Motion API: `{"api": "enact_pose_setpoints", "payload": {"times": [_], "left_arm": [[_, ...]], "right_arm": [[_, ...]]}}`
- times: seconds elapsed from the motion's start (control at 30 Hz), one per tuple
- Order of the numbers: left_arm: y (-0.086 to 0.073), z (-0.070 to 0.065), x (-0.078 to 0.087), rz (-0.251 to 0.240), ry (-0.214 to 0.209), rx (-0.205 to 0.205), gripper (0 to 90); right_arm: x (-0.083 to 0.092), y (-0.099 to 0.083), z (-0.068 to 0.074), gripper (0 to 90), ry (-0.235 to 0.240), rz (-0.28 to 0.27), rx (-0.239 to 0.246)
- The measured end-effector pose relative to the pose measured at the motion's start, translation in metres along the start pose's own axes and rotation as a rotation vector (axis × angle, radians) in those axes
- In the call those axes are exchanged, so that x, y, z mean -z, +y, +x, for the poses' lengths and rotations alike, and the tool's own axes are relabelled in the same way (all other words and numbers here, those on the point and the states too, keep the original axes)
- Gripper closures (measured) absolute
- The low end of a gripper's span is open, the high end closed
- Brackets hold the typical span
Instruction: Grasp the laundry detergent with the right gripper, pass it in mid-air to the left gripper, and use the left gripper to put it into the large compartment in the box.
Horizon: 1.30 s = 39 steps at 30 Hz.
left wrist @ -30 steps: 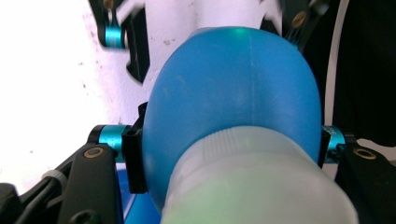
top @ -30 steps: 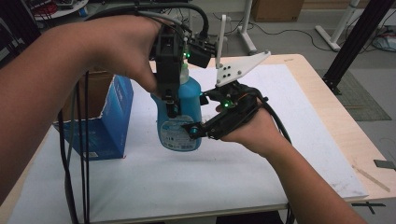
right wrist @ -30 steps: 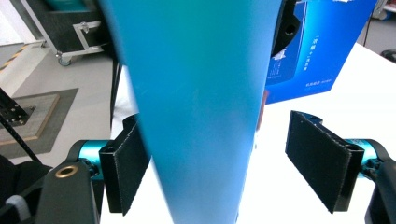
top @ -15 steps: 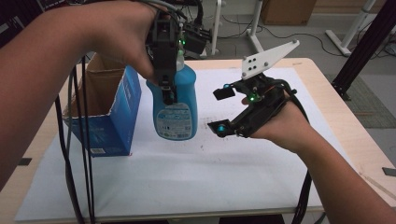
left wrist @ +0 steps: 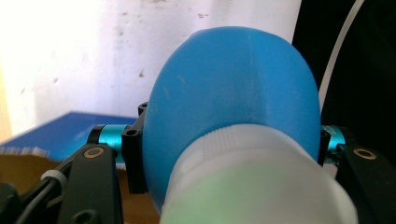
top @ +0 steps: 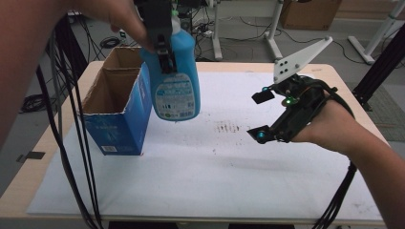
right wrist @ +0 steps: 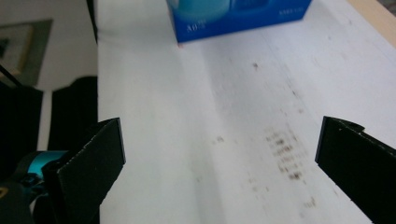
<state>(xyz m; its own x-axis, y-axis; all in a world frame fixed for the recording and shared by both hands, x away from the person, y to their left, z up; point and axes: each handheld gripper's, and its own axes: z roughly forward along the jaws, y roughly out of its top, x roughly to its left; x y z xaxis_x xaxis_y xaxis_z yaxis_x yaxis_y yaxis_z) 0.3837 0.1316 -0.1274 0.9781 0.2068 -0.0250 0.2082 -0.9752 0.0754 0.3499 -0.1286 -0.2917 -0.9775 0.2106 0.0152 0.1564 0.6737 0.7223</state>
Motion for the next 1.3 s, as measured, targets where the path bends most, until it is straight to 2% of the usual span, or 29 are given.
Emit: {"api": "enact_pose_setpoints", "payload": {"times": [0.13,0.17,0.2,0.27,0.3,0.33,0.4,0.43,0.5,0.53,0.6,0.63,0.67,0.7,0.77,0.8,0.83,0.9,0.97,1.1,1.3], "left_arm": [[-0.019,0.008,0.018,-0.022,-0.003,0.109,37.5],[-0.019,0.008,0.018,-0.022,-0.003,0.109,37.4],[-0.028,0.012,0.024,-0.028,-0.006,0.157,37.4],[-0.039,0.016,0.029,-0.037,0.004,0.204,37.4],[-0.051,0.021,0.031,-0.037,0.01,0.265,37.4],[-0.051,0.021,0.031,-0.037,0.01,0.265,37.4],[-0.062,0.026,0.033,-0.033,0.018,0.316,37.4],[-0.068,0.028,0.035,-0.04,0.024,0.352,37.4],[-0.083,0.037,0.037,-0.052,0.029,0.464,37.4],[-0.087,0.039,0.037,-0.053,0.032,0.501,37.4],[-0.095,0.044,0.037,-0.045,0.043,0.579,37.4],[-0.099,0.047,0.036,-0.036,0.057,0.637,37.4],[-0.102,0.048,0.035,-0.023,0.064,0.662,37.4],[-0.105,0.051,0.034,-0.01,0.073,0.713,37.4],[-0.11,0.055,0.032,0.004,0.08,0.79,37.4],[-0.112,0.056,0.031,0.004,0.083,0.819,37.4],[-0.114,0.058,0.029,0.002,0.083,0.866,37.5],[-0.117,0.061,0.025,-0.004,0.087,0.924,37.4],[-0.119,0.063,0.018,0.007,0.088,0.959,37.5],[-0.12,0.066,0.008,0.025,0.083,0.972,37.5],[-0.121,0.075,-0.018,0.038,0.064,0.9,37.5]], "right_arm": [[0.004,-0.003,-0.004,0.5,-0.001,0.063,0.007],[0.004,-0.003,-0.004,0.5,-0.001,0.063,0.007],[0.005,-0.004,-0.004,0.5,-0.002,0.075,0.01],[0.008,-0.008,-0.006,0.5,0.003,0.1,0.009],[0.008,-0.009,-0.006,0.6,0.003,0.108,0.009],[0.008,-0.009,-0.006,0.6,0.003,0.108,0.009],[0.007,-0.012,-0.007,0.6,0.0,0.118,0.007],[0.007,-0.013,-0.007,0.6,-0.001,0.117,0.005],[0.006,-0.015,-0.008,0.6,-0.001,0.125,0.002],[0.005,-0.015,-0.008,0.6,-0.002,0.13,-0.001],[0.004,-0.015,-0.009,0.6,-0.006,0.132,0.0],[0.004,-0.016,-0.009,0.6,-0.006,0.131,0.001],[0.004,-0.016,-0.009,0.6,-0.008,0.131,-0.005],[0.004,-0.016,-0.009,0.6,-0.009,0.133,-0.005],[0.002,-0.017,-0.01,0.6,-0.014,0.133,-0.003],[0.002,-0.017,-0.01,0.6,-0.017,0.133,-0.004],[0.001,-0.016,-0.011,0.6,-0.017,0.137,-0.005],[0.0,-0.016,-0.011,0.6,-0.022,0.144,-0.007],[-0.001,-0.015,-0.011,0.6,-0.021,0.142,-0.002],[-0.002,-0.015,-0.011,0.6,-0.022,0.143,-0.004],[-0.004,-0.014,-0.011,0.6,-0.026,0.153,-0.005]]}}
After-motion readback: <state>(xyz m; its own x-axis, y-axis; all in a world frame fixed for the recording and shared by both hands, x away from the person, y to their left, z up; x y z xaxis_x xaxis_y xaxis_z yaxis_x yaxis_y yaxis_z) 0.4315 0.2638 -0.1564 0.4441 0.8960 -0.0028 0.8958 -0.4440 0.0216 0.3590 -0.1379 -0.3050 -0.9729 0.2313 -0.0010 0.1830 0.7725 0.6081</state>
